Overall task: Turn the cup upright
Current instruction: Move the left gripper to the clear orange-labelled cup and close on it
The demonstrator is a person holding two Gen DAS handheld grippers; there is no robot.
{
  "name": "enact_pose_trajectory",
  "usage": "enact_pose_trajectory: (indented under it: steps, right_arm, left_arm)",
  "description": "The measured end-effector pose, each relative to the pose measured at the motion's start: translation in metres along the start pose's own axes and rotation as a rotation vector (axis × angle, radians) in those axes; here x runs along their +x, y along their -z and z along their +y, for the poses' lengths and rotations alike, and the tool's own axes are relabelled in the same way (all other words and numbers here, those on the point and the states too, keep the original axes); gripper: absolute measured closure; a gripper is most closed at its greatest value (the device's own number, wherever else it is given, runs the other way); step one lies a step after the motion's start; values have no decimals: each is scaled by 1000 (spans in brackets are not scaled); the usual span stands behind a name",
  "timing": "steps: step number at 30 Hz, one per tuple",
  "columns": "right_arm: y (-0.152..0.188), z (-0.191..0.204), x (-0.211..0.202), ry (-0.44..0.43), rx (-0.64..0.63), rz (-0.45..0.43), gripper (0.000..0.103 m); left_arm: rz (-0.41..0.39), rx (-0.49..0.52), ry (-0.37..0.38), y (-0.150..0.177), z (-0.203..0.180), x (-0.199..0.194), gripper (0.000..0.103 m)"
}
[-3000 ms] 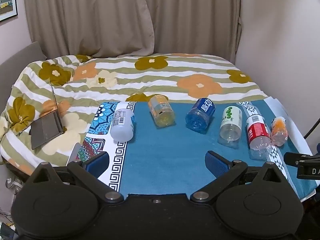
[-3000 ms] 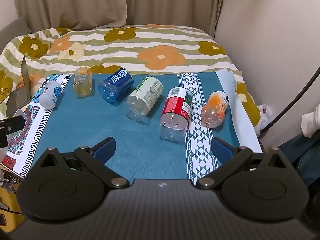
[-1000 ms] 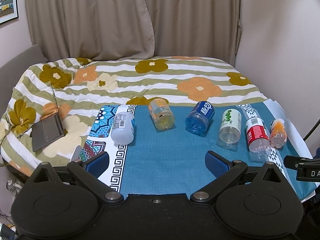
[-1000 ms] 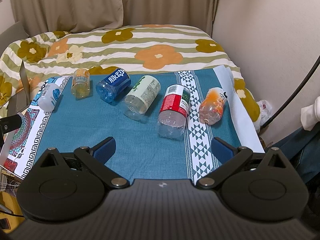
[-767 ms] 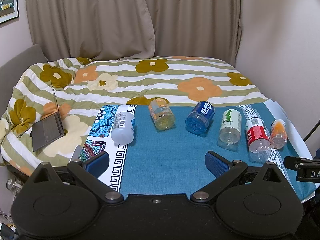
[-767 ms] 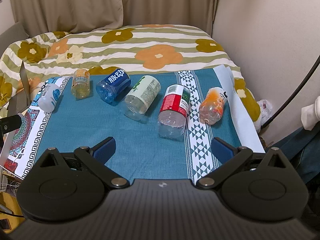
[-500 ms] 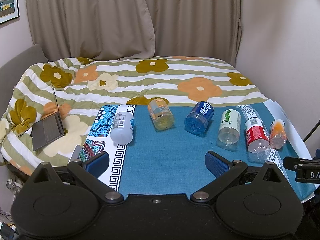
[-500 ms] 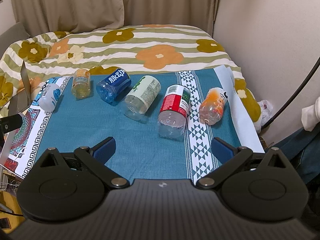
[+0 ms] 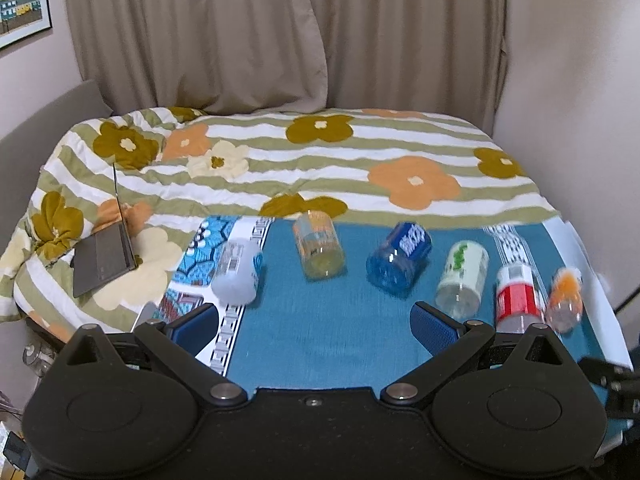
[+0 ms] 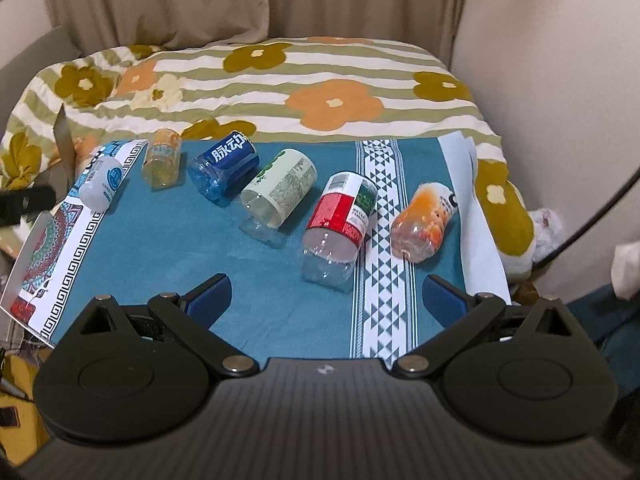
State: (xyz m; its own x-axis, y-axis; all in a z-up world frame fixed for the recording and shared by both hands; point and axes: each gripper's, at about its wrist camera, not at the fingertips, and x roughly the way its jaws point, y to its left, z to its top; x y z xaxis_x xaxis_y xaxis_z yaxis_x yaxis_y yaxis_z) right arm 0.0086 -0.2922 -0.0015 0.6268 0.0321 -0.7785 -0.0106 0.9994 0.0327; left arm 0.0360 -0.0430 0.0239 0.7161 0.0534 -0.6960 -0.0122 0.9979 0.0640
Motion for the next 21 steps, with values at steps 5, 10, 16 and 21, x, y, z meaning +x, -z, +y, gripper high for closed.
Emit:
enact_pose_trajectory:
  steps: [5, 10, 16, 21]
  right_arm:
    - [-10, -20, 16, -47, 37, -1, 0]
    - [-15, -33, 36, -48, 100, 42, 0]
    - [-18, -43, 60, 37, 182, 147, 0]
    - [-23, -36, 81, 109, 191, 204, 0]
  left_arm:
    - [3, -18, -21, -23, -10, 27, 0]
    - [38, 13, -11, -45, -15, 67, 0]
    - [90, 32, 21, -69, -10, 125, 0]
    - [159, 16, 40, -82, 0, 175, 0]
